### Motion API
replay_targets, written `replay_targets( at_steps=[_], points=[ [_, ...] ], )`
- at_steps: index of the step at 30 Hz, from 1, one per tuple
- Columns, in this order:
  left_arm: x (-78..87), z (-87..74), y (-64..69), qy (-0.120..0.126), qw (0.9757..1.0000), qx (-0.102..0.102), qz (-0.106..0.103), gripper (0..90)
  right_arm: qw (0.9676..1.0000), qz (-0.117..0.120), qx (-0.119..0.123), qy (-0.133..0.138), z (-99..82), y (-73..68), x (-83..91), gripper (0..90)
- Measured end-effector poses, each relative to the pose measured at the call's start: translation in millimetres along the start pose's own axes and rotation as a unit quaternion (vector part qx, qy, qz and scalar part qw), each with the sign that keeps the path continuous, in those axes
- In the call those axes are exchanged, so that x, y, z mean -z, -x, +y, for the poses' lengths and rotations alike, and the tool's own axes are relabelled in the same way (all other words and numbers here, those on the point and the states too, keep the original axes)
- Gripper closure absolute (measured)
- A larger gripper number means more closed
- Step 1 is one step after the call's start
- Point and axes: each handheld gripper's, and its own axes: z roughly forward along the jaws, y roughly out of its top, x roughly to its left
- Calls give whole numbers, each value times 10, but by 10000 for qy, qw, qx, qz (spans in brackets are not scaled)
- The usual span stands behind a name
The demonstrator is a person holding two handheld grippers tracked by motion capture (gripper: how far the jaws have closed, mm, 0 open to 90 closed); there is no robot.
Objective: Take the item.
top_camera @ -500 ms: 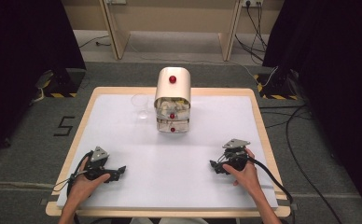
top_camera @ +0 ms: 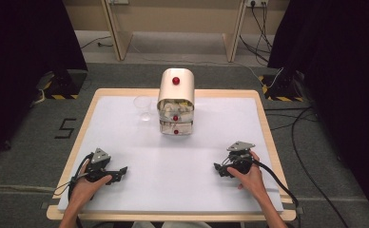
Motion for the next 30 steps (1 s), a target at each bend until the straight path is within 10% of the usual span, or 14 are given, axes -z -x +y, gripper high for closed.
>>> replay_targets(
  at_steps=[10, 30],
  points=[
    [94, 454, 302, 611, 9970, -444, -166, 154, 10000, -19, 17, 14, -1, -3, 1, 9],
    [85, 1454, 802, 1272, 9776, -1428, -882, 239, 10000, -3, 3, 9, -2, -2, -1, 7]
  ],
)
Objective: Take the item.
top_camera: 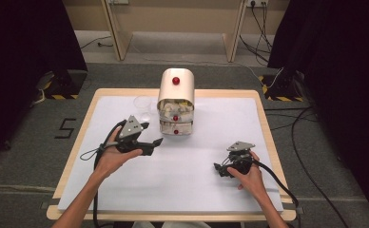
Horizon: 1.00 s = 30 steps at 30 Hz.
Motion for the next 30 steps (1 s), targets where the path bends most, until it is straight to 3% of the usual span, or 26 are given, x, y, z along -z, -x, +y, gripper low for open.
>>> replay_targets(
  at_steps=[17, 22, 30],
  points=[
    [-361, 479, -20, 12, 9982, -602, 63, 254, 10000, -1, -13, 7, 0, -4, -1, 7],
    [-485, 520, -39, -123, 9978, -651, -26, 251, 10000, -2, -12, 7, 0, -4, -1, 7],
    [-650, 520, -106, -349, 9971, -672, 23, 249, 10000, -8, 29, 19, 0, 1, -3, 7]
  ],
)
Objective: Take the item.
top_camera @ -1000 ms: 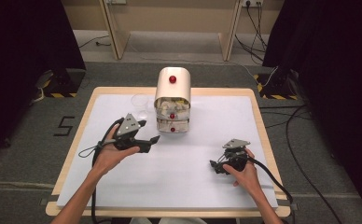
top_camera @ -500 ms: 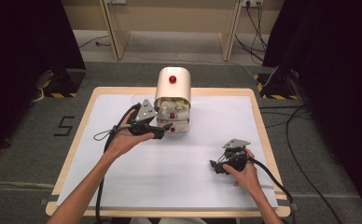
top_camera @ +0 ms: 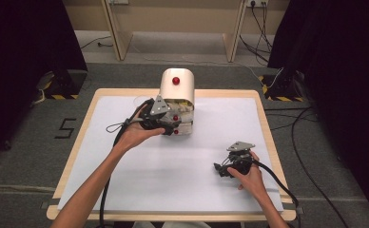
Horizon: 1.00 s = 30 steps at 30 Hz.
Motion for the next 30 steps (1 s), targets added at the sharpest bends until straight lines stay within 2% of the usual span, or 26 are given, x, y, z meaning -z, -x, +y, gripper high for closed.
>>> replay_targets(
  at_steps=[1, 3, 5, 12, 18, 26, 30],
  points=[
    [-10, -11, -5, -58, 10000, 21, -28, 249, 10000, 8, -34, -11, -1, -4, 1, 7],
    [-14, -21, -2, -101, 9999, -66, 8, 243, 10000, 6, -39, -12, -1, -5, 1, 7],
    [-3, -16, -6, -92, 10000, 23, -19, 242, 10000, 0, 3, 0, 0, 0, 0, 7],
    [48, 2, 15, -118, 9999, 101, -74, 249, 10000, -7, 10, 3, -1, 0, 1, 8],
    [104, 7, 68, -232, 9997, 60, -72, 271, 10000, -7, 12, 4, -1, 0, 1, 7],
    [176, -12, 215, -353, 9992, -162, 57, 285, 10000, 0, 0, -2, 0, 1, 0, 7],
    [196, -19, 237, -362, 9992, -142, 35, 285, 10000, -10, 10, 2, -1, -1, 1, 8]
  ],
)
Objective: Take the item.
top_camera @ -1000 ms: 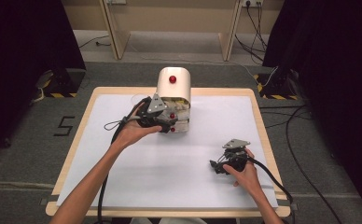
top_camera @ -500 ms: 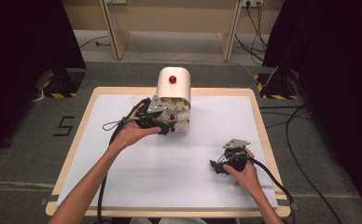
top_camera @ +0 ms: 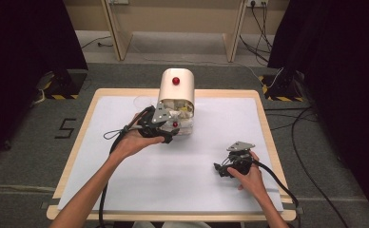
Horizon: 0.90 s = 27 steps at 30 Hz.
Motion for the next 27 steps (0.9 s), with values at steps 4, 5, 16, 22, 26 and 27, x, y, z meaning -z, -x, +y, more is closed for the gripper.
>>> replay_targets(
  at_steps=[4, 5, 16, 22, 26, 27],
  points=[
    [34, -10, 28, -43, 10000, -26, -65, 285, 10000, 8, -2, 0, 0, 1, 0, 8],
    [41, -16, 38, -38, 10000, -21, -64, 285, 10000, 2, -1, -2, 0, 1, 0, 7],
    [107, -82, 164, 12, 10000, -32, -18, 285, 10000, -2, 13, 4, -1, 2, -1, 8],
    [132, -111, 204, 53, 10000, -12, -6, 285, 10000, 1, 12, 3, -1, 2, -1, 7],
    [140, -117, 222, 38, 10000, -34, -1, 285, 10000, 7, 4, 0, -1, 3, -2, 7],
    [145, -119, 229, 34, 10000, -19, -8, 285, 10000, 5, 11, 3, -1, 3, -2, 7]
  ],
)
